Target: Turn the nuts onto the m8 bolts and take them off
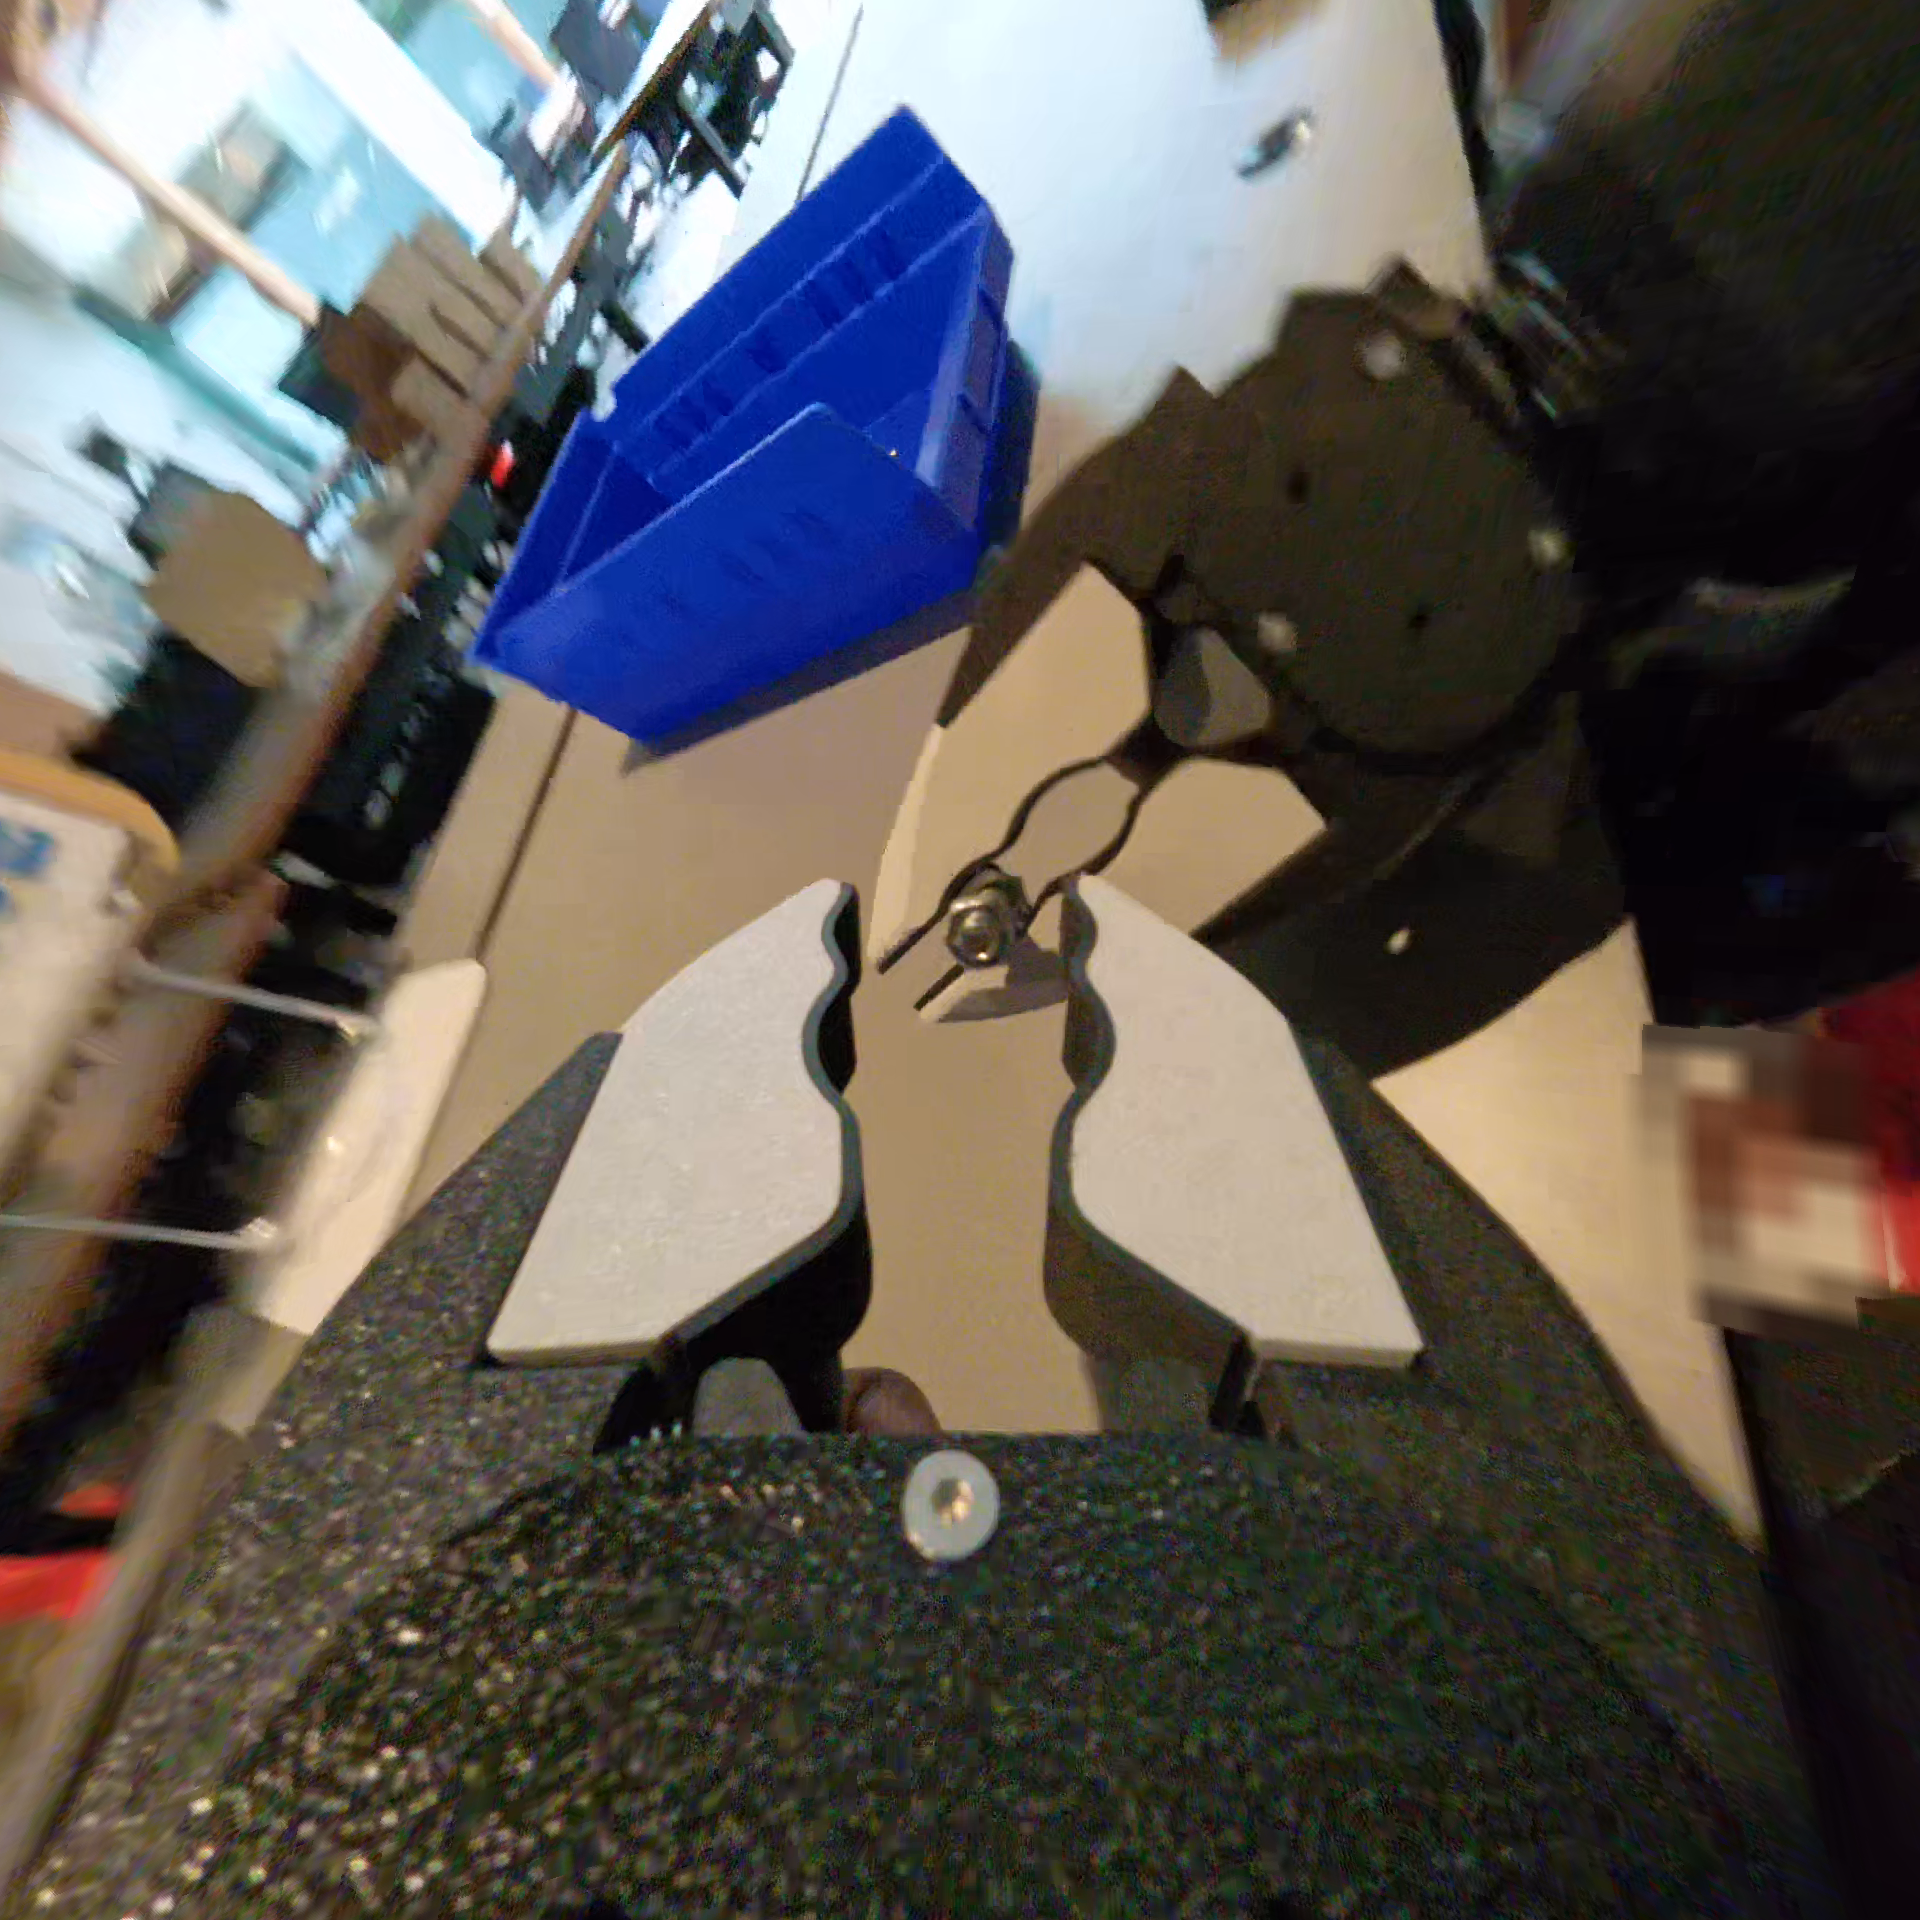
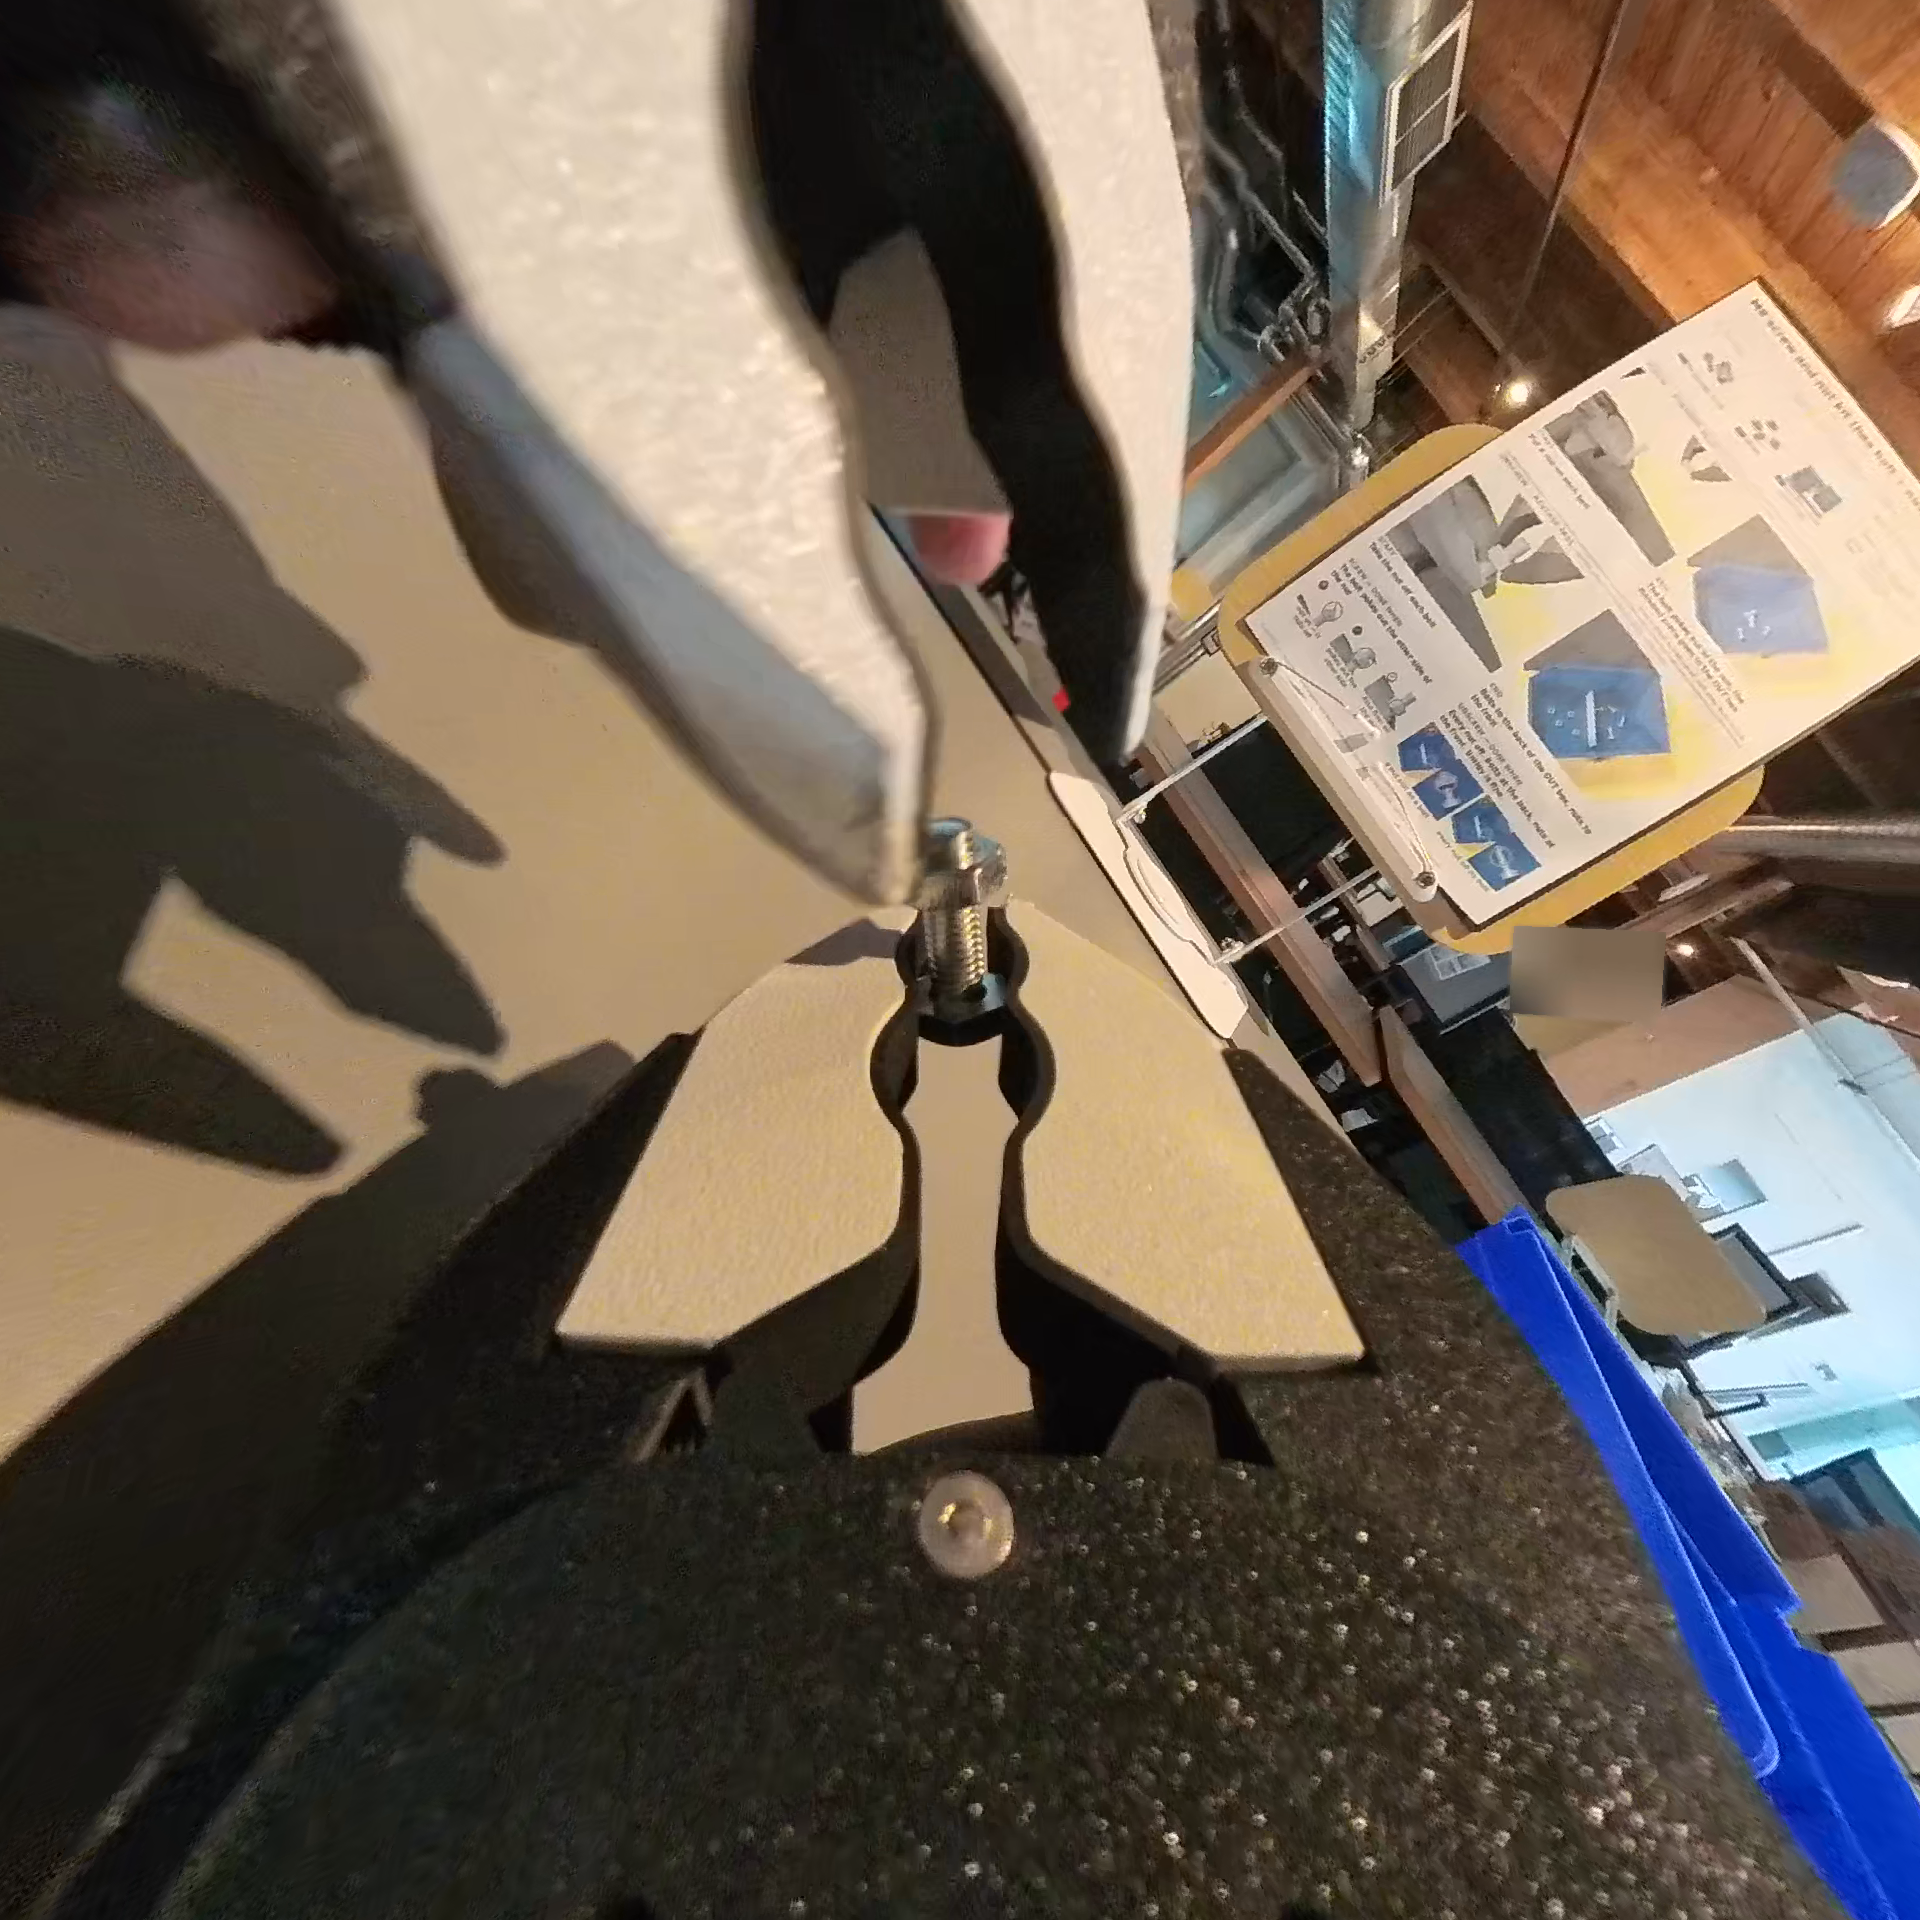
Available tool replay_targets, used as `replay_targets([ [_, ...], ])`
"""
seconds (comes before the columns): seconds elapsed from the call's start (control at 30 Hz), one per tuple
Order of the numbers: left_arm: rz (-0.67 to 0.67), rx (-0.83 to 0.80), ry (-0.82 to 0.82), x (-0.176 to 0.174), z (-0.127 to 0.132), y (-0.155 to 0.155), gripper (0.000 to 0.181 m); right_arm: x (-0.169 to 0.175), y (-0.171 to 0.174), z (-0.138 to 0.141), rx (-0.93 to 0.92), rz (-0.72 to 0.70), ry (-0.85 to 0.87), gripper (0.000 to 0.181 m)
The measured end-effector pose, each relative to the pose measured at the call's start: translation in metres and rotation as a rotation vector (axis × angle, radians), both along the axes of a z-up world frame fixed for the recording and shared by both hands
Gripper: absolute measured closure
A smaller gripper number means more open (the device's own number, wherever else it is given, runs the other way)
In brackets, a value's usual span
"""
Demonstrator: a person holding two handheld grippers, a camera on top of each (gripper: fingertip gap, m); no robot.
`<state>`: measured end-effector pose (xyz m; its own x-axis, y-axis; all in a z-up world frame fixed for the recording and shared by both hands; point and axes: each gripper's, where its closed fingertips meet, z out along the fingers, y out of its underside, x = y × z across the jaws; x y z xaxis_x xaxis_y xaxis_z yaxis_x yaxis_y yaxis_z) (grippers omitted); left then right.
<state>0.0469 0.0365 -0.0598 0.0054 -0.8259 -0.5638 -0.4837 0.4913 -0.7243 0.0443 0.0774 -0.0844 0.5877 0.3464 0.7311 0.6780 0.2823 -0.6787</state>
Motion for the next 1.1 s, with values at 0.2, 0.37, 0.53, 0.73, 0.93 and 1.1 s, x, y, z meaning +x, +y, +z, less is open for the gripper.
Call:
replay_targets([
  [0.2,0.139,-0.388,0.005,-0.001,-0.008,-0.002,0.154,0.000,0.000,0.000,0.001,-0.002,-0.002,0.171],
  [0.37,0.181,-0.446,-0.001,0.003,-0.012,-0.001,0.155,0.000,0.000,0.000,0.002,-0.002,-0.006,0.171],
  [0.53,0.203,-0.460,0.023,0.004,-0.018,0.000,0.160,0.000,0.000,0.000,0.001,-0.002,-0.005,0.171],
  [0.73,0.168,-0.277,0.051,0.004,-0.019,0.004,0.167,0.000,0.000,-0.001,-0.001,-0.001,-0.012,0.171],
  [0.93,0.000,0.267,0.137,0.000,-0.020,0.008,0.166,-0.002,0.000,-0.003,0.005,-0.002,-0.039,0.171],
  [1.1,0.069,-0.089,-0.010,0.001,-0.003,0.003,0.147,0.001,0.001,0.000,-0.002,-0.005,0.001,0.171],
])
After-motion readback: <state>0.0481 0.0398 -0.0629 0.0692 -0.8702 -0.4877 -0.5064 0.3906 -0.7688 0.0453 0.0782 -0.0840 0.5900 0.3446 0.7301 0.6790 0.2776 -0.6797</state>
